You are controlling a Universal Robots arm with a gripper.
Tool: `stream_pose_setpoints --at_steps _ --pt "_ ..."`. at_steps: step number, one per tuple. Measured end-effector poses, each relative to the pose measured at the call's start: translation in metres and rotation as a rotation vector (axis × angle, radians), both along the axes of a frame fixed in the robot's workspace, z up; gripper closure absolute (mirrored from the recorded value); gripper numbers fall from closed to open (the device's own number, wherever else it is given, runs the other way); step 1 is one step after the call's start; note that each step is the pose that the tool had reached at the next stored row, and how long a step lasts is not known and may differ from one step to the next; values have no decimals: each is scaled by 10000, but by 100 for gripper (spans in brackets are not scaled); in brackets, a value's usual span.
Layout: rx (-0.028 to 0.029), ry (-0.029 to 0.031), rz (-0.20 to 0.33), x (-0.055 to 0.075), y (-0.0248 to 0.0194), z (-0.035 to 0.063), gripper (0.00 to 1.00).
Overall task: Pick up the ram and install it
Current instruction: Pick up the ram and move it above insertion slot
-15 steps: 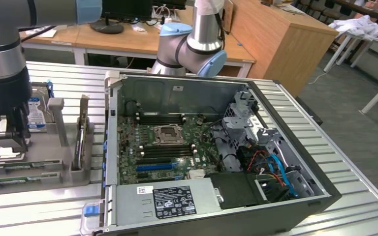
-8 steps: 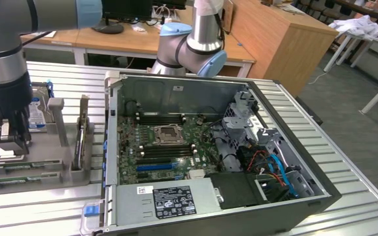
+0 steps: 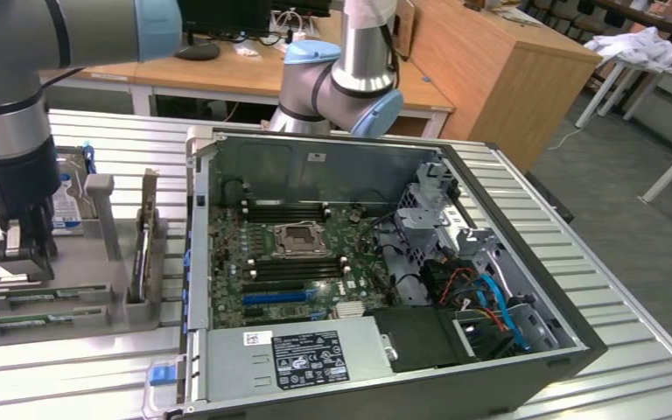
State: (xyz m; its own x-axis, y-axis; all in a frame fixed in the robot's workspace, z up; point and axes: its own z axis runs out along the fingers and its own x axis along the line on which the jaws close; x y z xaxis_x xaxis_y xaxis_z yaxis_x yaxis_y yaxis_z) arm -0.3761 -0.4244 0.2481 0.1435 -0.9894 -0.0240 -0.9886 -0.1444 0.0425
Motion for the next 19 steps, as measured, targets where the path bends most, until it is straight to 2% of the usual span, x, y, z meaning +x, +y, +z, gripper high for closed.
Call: stream_pose_setpoints --at_steps 11,19 --pt "4 0 267 -1 0 -169 58" --pt "6 -3 290 -1 -5 -182 58"
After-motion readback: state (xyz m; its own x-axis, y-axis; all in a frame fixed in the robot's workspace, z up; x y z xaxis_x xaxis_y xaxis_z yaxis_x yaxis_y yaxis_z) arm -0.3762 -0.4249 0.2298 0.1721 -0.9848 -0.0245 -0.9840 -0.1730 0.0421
